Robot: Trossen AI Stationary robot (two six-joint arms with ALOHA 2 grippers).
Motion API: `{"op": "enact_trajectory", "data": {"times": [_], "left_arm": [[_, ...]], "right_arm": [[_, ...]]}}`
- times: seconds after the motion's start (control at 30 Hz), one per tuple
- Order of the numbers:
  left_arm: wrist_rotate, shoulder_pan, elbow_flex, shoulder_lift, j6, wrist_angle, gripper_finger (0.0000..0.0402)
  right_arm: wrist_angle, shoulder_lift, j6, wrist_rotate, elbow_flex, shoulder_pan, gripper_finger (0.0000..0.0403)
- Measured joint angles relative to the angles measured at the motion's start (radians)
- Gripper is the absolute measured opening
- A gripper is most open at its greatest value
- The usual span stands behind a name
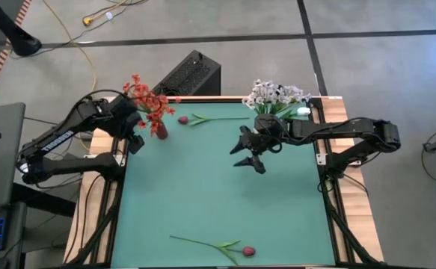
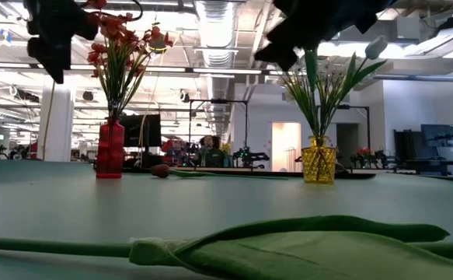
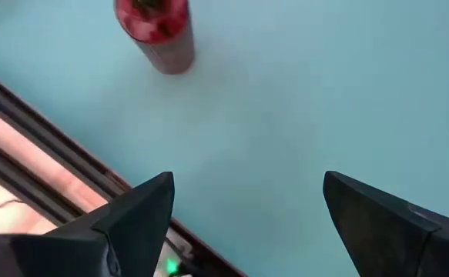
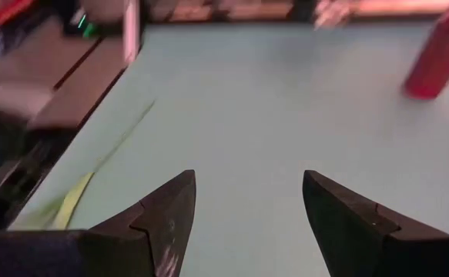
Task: Sort flowers into vase by color
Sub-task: Put the top dark red flower into the red flower vase
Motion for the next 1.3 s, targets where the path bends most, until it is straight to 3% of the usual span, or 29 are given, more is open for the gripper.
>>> {"op": "enact_trajectory", "data": {"times": [0.17, 0.47, 0.87, 1.07, 1.3], "left_arm": [[-0.003, -0.09, -0.046, -0.045, -0.06, 0.024, 0.032], [-0.018, -0.206, -0.135, -0.1, -0.097, 0.114, 0.032], [-0.032, -0.233, -0.135, -0.105, 0.044, 0.14, 0.032], [-0.027, -0.234, -0.066, -0.115, 0.086, 0.112, 0.032], [0.014, -0.233, 0.056, -0.154, 0.078, 0.059, 0.032]], "right_arm": [[0.05, 0.078, -0.029, 0.017, 0.048, -0.002, 0.0265], [-0.104, 0.325, -0.133, 0.017, 0.325, -0.077, 0.0265], [-0.307, 0.616, -0.206, 0.027, 0.652, -0.215, 0.0265], [-0.358, 0.705, -0.205, 0.026, 0.745, -0.265, 0.0265], [-0.386, 0.724, -0.206, 0.024, 0.763, -0.284, 0.0265]]}}
